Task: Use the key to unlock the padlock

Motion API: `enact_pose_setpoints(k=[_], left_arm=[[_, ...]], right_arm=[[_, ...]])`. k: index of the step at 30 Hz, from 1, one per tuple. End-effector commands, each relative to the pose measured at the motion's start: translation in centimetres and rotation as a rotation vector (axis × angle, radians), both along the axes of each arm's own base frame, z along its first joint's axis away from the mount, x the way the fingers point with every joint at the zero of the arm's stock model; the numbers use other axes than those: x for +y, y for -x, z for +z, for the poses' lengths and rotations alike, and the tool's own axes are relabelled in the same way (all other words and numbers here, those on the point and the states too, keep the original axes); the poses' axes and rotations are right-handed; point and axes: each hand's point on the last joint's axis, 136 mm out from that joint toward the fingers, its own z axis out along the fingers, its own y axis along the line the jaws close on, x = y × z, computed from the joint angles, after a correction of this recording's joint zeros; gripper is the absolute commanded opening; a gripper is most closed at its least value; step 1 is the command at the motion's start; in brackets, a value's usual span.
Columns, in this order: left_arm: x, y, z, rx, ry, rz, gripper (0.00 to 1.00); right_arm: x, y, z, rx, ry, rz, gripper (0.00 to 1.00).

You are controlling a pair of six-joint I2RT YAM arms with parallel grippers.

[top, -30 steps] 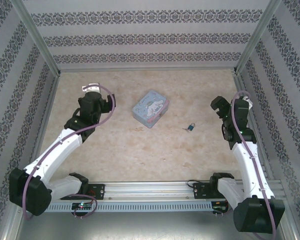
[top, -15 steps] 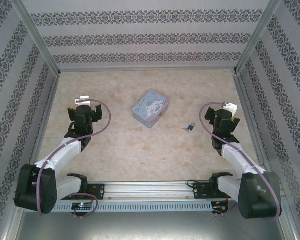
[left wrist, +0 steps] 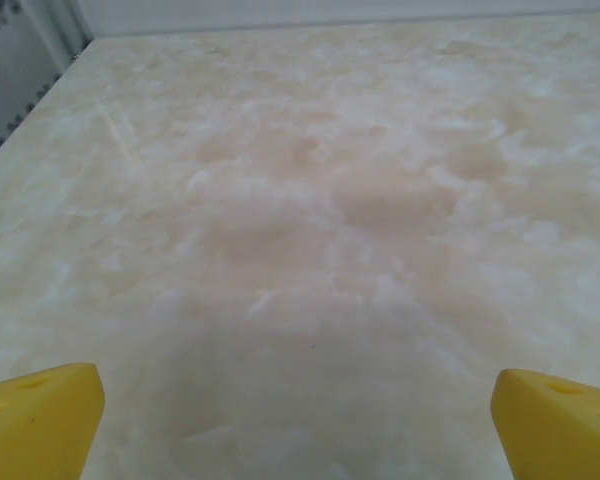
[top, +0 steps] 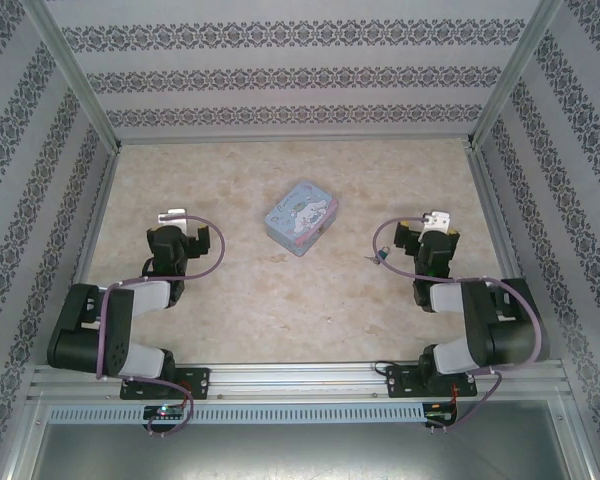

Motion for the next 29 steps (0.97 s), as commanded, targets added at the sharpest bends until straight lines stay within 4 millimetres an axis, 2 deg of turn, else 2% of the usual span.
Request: enact_pose_setpoints(k=[1, 3, 4, 5, 15, 25, 29], left_arm=[[-1.4, -1.2, 0.2, -0.078, -0.002, -0.113, 1.0], [-1.7, -2.1, -0.4, -0.069, 0.0, -0.129, 0.99], [-1.5, -2.1, -0.9, -0.009, 0.032, -0.137, 0.99], [-1.3, -2.4, -0.9, -0.02, 0.057, -0.141, 0.99], [-0.9, -2.4, -0.9, -0.014, 0.083, -0.146, 0.99], [-0.9, -2.4, -1.0, -0.01, 0.078, -0.143, 1.0], [-0.8, -2.4, -1.0, -0.013, 0.078, -0.137, 1.0]], right_arm=[[2.5, -1.4, 2.0, -0.13, 0.018, 0.145, 0.98], [2.6, -2.0, 1.2, -0.027, -0.002, 0.163, 0.98], [2.2, -3.0, 1.7, -0.026, -0.026, 0.16, 0.98], [2.1, -3.1, 1.7, -0.037, -0.043, 0.163, 0.98], [2.5, -2.9, 1.8, -0.034, 0.006, 0.157, 0.98], [2.4, -3.2, 1.6, -0.026, -0.035, 0.179, 0.98], [2.9, -3.0, 1.8, -0.029, -0.021, 0.206, 0.98]])
